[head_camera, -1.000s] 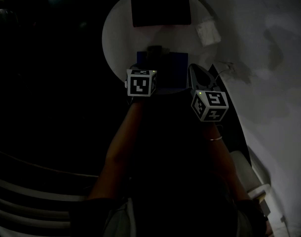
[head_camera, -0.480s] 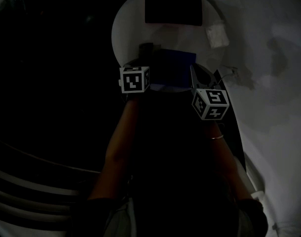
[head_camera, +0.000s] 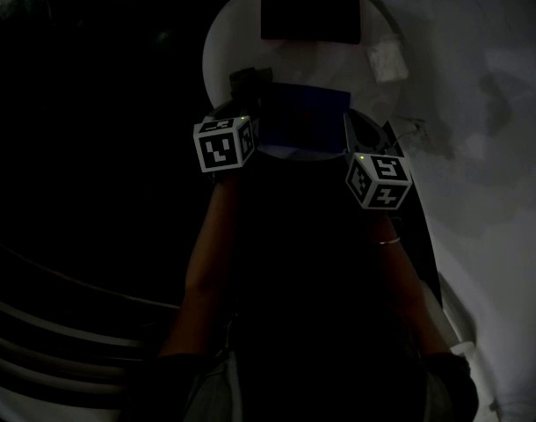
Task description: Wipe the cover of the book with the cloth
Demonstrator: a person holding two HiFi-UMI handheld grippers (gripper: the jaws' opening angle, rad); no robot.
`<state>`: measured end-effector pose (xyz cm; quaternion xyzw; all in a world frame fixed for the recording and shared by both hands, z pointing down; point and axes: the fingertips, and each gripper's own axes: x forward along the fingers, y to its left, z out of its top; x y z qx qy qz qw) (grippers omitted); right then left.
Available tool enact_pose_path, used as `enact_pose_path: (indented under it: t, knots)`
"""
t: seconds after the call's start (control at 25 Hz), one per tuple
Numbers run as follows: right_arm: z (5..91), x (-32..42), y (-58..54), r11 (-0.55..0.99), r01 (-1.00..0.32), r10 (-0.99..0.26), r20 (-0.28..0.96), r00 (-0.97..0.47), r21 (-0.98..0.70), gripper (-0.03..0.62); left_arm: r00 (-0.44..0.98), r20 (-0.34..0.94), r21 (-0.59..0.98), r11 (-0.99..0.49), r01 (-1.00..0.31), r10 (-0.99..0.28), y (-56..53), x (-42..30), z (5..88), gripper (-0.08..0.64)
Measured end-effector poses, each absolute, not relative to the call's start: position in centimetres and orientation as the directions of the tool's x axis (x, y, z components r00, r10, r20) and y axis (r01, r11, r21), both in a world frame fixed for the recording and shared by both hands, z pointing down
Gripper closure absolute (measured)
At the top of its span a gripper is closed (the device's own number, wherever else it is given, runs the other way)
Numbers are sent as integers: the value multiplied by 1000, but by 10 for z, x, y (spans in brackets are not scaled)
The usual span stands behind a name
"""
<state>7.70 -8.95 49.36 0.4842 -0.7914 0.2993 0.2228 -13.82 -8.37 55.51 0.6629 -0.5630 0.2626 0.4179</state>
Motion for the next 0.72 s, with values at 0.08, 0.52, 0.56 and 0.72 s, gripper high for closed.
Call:
enact_pose_path:
  t: [0.08, 0.52, 0.56, 0.72]
  knots:
    - [493, 85, -86, 325, -911, -648, 642, -411, -255, 563, 251, 805, 263, -55, -963, -538, -86, -130, 547, 526]
    - [488, 145, -73, 161, -957, -715, 639, -283, -243, 563, 465, 761, 369, -288, -884, -452, -96, -24, 535, 526]
    - [488, 150, -71, 146, -959, -720, 639, -272, -243, 563, 489, 757, 382, -314, -869, -433, -95, -10, 537, 526]
    - [490, 171, -63, 90, -965, -733, 639, -233, -248, 563, 556, 752, 402, -421, -813, -355, -89, 45, 541, 526]
